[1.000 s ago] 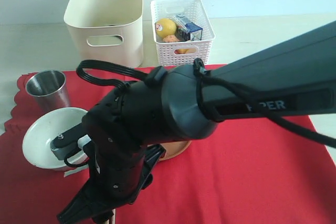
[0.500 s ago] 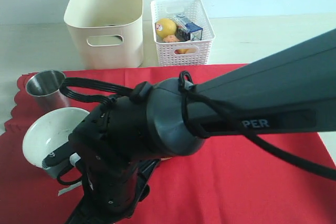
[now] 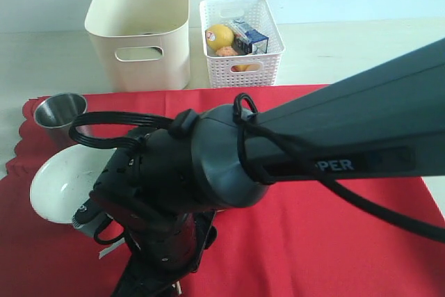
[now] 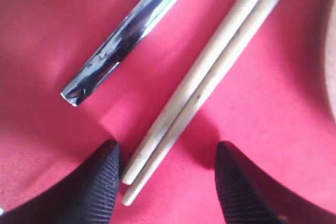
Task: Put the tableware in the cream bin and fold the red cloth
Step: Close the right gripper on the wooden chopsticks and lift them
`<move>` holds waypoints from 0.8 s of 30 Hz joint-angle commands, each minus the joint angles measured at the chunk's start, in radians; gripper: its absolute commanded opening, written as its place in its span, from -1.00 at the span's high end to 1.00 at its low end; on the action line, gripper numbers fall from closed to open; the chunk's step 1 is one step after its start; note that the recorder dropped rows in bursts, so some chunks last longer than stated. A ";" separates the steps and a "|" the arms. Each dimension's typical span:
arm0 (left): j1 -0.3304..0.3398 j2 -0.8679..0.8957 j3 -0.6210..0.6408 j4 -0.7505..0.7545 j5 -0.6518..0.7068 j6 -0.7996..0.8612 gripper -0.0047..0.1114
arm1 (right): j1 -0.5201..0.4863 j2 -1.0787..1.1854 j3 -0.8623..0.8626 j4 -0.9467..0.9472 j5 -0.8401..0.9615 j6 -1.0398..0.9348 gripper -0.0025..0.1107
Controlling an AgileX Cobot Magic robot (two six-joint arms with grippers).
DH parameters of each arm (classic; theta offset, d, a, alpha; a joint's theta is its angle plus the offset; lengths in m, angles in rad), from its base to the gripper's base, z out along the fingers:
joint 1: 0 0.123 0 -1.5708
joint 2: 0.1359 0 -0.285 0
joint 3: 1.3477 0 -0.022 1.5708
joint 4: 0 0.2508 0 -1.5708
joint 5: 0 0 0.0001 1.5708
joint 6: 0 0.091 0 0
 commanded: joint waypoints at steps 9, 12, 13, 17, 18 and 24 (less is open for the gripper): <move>0.001 -0.006 0.004 -0.007 -0.008 -0.004 0.92 | -0.029 -0.002 0.001 0.014 -0.047 -0.003 0.06; 0.001 -0.006 0.004 -0.007 -0.008 -0.004 0.92 | -0.049 -0.002 0.001 0.088 -0.066 -0.051 0.11; 0.001 -0.006 0.004 -0.007 -0.008 -0.004 0.92 | -0.051 -0.002 0.001 0.118 -0.072 -0.073 0.11; 0.001 -0.006 0.004 -0.007 -0.008 -0.004 0.92 | -0.057 -0.002 0.001 0.178 -0.093 -0.113 0.11; 0.001 -0.006 0.004 -0.007 -0.008 -0.004 0.92 | -0.057 0.001 0.001 0.175 -0.093 -0.113 0.11; 0.001 -0.006 0.004 -0.007 -0.008 -0.004 0.92 | -0.057 0.029 0.001 0.171 -0.086 -0.113 0.21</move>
